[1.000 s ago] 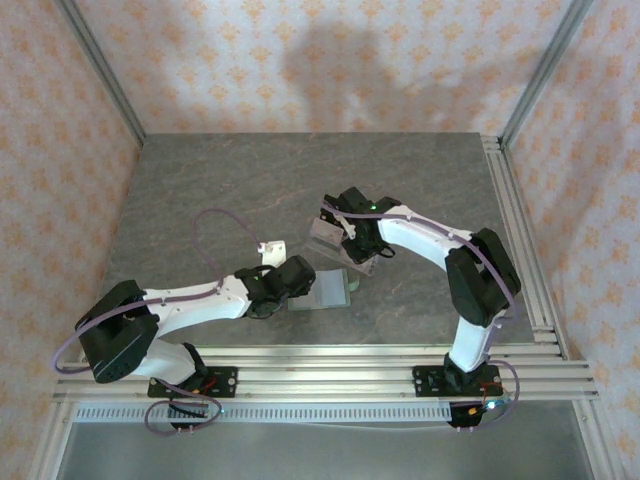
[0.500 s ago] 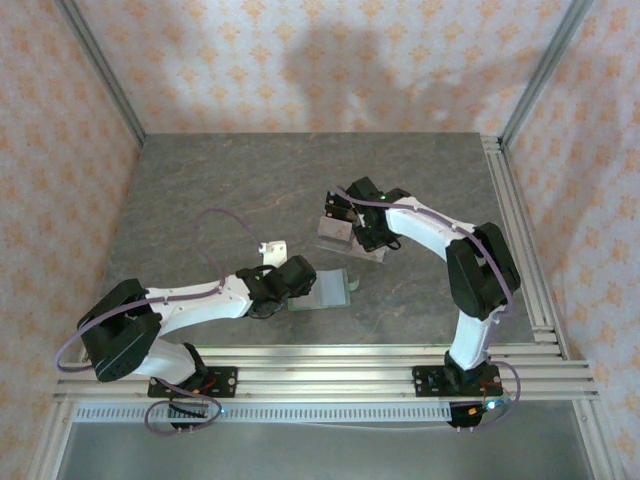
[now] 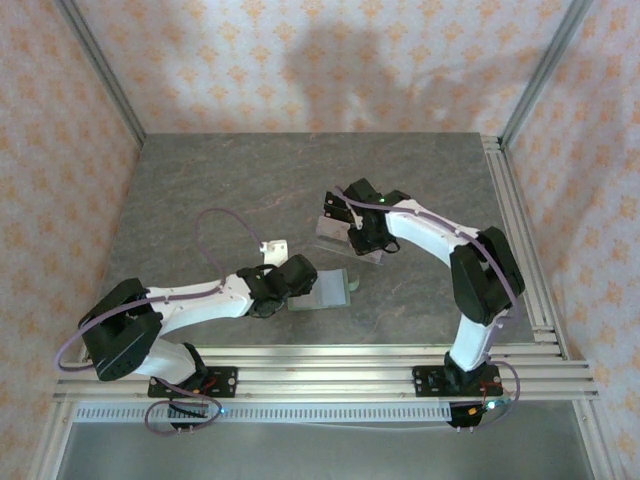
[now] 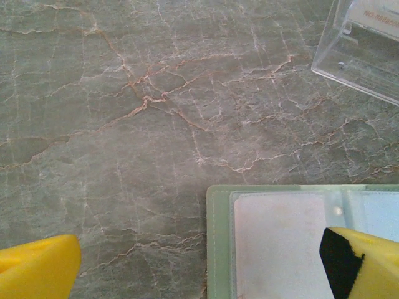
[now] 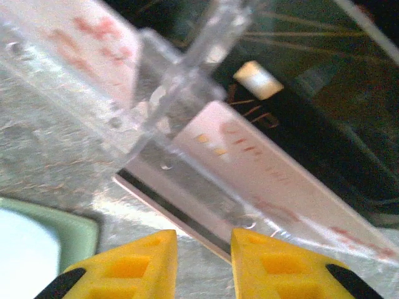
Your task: Put the credit cards into the card holder
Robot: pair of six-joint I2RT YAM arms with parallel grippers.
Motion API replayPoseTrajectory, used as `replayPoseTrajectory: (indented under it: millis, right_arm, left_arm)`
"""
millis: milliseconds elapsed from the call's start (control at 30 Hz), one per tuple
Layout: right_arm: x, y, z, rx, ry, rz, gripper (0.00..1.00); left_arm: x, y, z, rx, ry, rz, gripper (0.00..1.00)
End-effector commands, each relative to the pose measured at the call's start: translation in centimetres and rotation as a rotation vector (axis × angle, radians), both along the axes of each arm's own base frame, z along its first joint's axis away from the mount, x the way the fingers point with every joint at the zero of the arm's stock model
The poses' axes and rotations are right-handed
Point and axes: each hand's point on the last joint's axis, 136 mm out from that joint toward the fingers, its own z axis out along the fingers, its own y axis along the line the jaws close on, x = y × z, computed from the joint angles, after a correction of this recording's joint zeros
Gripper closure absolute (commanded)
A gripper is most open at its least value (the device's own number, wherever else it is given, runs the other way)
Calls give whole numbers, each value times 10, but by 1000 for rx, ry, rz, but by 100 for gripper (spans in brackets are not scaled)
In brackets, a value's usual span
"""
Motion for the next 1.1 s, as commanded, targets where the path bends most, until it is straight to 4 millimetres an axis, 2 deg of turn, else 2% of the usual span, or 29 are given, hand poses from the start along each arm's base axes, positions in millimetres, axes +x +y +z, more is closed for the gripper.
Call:
replayPoseTrajectory:
  millis: [0, 200, 367, 667, 1067]
  right_arm:
    - [-16, 15, 15, 44, 7, 31, 72]
    - [-6, 14, 37, 2, -78, 55, 71]
    - [2, 8, 43, -70, -118, 137, 68]
    - [7, 1, 23, -188, -81, 255, 65]
    - [14, -12, -1, -299, -67, 279, 66]
  left_arm:
    - [7, -1, 4, 11, -13, 1, 0]
    - [6, 1, 7, 15, -18, 2, 0]
    - [5, 4, 8, 16, -20, 7, 0]
    - [3, 7, 9, 25, -21, 7, 0]
    - [3, 8, 8, 23, -16, 9, 0]
